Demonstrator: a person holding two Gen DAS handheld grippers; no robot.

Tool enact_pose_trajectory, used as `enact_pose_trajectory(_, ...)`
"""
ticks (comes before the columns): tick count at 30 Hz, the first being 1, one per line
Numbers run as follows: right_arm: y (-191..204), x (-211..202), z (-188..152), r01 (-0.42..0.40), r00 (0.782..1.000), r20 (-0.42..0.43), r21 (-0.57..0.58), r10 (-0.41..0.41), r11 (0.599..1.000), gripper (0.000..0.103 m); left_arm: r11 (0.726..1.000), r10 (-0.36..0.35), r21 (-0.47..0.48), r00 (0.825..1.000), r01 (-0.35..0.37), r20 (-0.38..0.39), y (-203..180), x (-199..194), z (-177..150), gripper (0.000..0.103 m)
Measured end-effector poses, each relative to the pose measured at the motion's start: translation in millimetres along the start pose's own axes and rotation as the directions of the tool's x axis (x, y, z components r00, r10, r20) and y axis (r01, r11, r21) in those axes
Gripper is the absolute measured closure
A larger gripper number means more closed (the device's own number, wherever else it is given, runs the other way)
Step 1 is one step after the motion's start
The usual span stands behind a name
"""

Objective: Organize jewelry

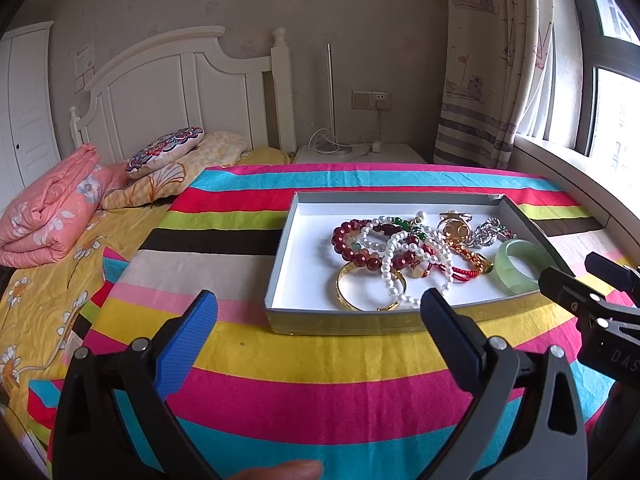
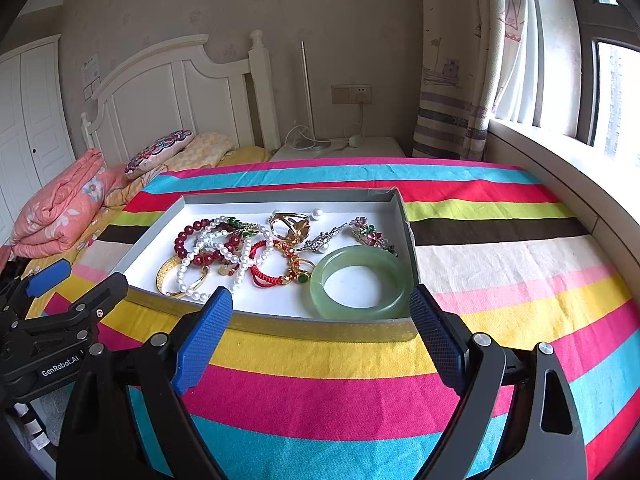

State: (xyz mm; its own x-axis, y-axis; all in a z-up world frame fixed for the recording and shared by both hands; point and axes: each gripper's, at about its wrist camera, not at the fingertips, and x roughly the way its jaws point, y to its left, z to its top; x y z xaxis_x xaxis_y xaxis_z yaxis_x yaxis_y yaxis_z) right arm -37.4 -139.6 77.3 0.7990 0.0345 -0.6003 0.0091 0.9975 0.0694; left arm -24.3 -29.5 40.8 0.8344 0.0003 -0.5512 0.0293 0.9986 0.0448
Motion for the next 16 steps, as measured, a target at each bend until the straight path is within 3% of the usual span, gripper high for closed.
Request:
enact_pose_trajectory(9,2,1,-2,-0.007,1.0,-0.006,-0.005,0.007,1.0,0.017,1.0,-0.007,0.015,1.0,0.007,0.009,-6,-5,-2,0.002)
enact_pose_trajectory(13,2,2,-4,-0.015,0.999,-0.033,-0.015,0.015,1.0,0.017,0.997,-0.046,0.054,0.995,0.051,-0.085,-12,4,-3,0.002)
enact_pose_trajectory(16,7,9,-8,0.007,0.992,-0.126,-0.09,-0.019,0.996,0.017,0.998,-0.021,0.053,0.986,0.03,-0.166,-11,12,-5,0.002)
